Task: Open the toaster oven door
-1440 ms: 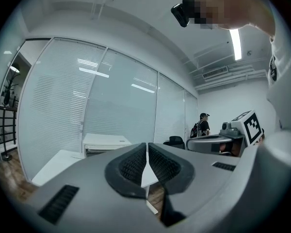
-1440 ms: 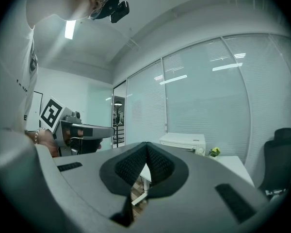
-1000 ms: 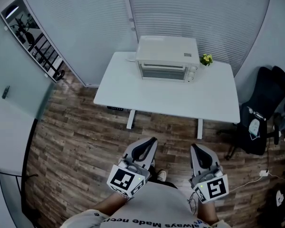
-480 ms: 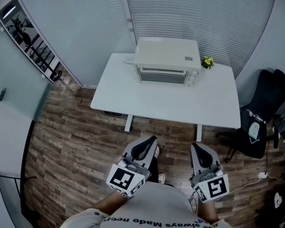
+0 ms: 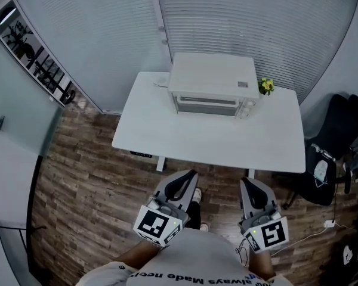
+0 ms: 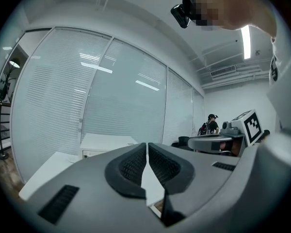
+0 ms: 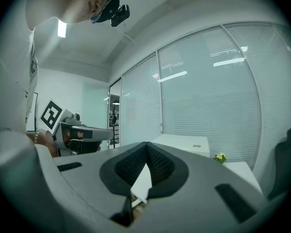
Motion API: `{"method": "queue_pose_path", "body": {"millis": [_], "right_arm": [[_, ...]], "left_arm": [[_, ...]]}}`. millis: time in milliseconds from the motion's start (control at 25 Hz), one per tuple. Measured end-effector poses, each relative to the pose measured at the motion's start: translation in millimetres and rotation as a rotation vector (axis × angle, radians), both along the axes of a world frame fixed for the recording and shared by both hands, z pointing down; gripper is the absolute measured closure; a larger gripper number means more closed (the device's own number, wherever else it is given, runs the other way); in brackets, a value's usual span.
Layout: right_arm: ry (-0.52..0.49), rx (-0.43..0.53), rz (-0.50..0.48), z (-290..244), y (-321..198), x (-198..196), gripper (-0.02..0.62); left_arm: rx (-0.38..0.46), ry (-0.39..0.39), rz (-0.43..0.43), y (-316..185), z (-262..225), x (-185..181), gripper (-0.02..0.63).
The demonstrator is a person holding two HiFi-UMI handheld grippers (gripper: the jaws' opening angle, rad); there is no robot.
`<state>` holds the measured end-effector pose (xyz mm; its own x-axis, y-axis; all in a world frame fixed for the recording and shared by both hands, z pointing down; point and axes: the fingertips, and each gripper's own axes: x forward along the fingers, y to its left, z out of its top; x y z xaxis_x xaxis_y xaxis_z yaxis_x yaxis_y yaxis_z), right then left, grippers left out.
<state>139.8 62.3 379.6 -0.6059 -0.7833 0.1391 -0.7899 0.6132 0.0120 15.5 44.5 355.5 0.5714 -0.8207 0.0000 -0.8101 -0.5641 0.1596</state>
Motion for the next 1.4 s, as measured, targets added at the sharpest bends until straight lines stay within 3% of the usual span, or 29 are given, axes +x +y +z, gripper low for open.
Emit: {"method": "queue_pose_path", "body": {"millis": [720, 1400], "right_arm": [[0.037, -0.016, -0.027, -4.7, -128.7, -47.2, 0.588], [0.043, -0.008, -0.002, -3.9, -198.0, -65.6, 0.588]], "left_arm": [[-0.02, 0.01, -0.005, -124.5, -1.6, -43.6, 0.575], [-0.016, 0.017, 0.021, -199.1, 4.0, -58.4, 0.575]]}}
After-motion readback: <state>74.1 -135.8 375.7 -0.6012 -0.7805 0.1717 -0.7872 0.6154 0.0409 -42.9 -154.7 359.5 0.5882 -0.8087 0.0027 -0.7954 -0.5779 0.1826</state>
